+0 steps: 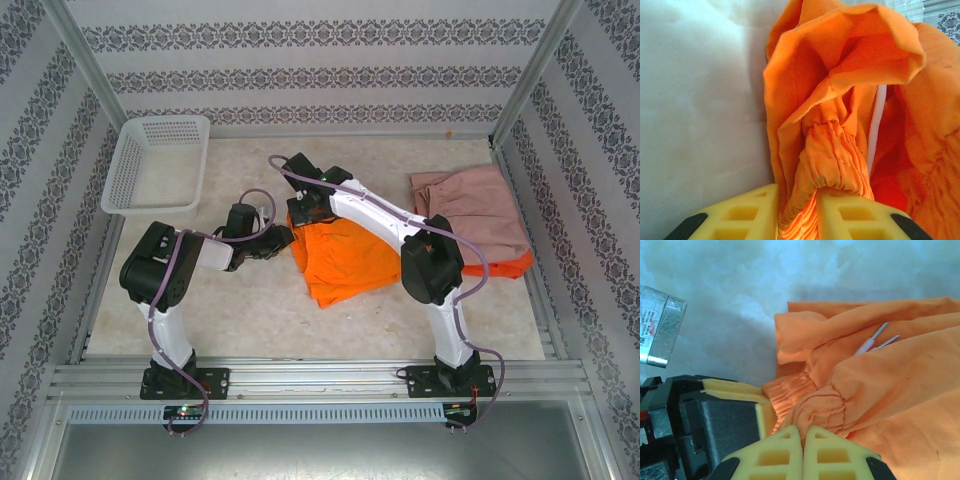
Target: Fold and stack the shorts
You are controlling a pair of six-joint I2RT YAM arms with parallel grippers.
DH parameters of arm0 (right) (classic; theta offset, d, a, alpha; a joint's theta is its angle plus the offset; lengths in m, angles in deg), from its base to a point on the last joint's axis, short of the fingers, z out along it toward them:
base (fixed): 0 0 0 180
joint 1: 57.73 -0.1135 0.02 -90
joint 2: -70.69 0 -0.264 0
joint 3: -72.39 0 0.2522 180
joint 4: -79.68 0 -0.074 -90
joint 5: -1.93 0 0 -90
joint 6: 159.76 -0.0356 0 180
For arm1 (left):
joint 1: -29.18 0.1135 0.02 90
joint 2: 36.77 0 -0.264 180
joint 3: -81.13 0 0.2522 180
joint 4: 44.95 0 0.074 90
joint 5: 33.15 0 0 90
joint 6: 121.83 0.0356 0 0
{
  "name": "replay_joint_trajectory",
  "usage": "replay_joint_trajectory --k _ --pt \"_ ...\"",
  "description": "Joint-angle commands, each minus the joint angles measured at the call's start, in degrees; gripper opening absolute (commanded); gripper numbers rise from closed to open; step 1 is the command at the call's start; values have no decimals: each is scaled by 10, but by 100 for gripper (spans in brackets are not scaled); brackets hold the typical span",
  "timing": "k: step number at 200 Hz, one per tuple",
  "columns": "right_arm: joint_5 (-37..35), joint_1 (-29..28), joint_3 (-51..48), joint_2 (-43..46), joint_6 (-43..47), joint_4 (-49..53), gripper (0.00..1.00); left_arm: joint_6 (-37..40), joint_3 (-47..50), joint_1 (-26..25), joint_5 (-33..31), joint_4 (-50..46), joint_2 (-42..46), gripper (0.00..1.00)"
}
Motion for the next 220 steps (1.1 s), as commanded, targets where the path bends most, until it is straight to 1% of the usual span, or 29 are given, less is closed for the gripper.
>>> replay_joint_trajectory --k 1,27,39,55,66,78,91,106,111,122,134,141,152,162,176,190,200,220 --pt "62 -5 11 -31 -39 -35 0 15 -12 -16 -43 -7 -55 23" --pt "110 0 -6 -62 -88 -86 0 15 -4 -17 -48 -1 -54 20" --pt "126 3 -8 -83 -110 -99 0 18 5 -16 -57 -1 -43 20" --pt "149 10 -9 -106 -130 -111 4 30 18 -15 -75 -20 -21 20" --pt "164 14 -14 -114 -140 -123 9 36 30 -13 -90 -32 -1 23" --pt "178 19 -22 -113 -151 -139 17 37 51 -9 -103 -29 19 23" --pt "194 25 -30 -105 -161 -156 26 30 81 -3 -115 -8 43 29" --pt "217 33 -37 -87 -171 -177 34 21 116 3 -126 14 81 30" --pt "227 38 -41 -77 -175 -188 38 21 125 5 -130 14 95 31" --pt "246 46 -48 -55 -185 -203 42 24 140 6 -138 8 135 37" --pt "257 57 -57 -21 -189 -216 47 33 147 6 -147 -12 183 40" --pt "258 63 -66 3 -189 -222 53 40 145 6 -148 -28 213 43" --pt "255 73 -85 45 -185 -231 61 52 137 6 -135 -46 250 51" --pt "250 84 -111 85 -180 -240 68 58 118 5 -103 -53 272 58" --pt "240 101 -151 137 -169 -251 75 61 81 -7 -68 -74 285 65" --pt "231 124 -200 187 -151 -249 81 62 45 -30 -57 -94 287 72" --pt "229 142 -235 220 -134 -249 82 59 25 -50 -53 -93 279 76" --pt "226 186 -306 279 -101 -251 81 32 -12 -83 -29 -62 238 77"
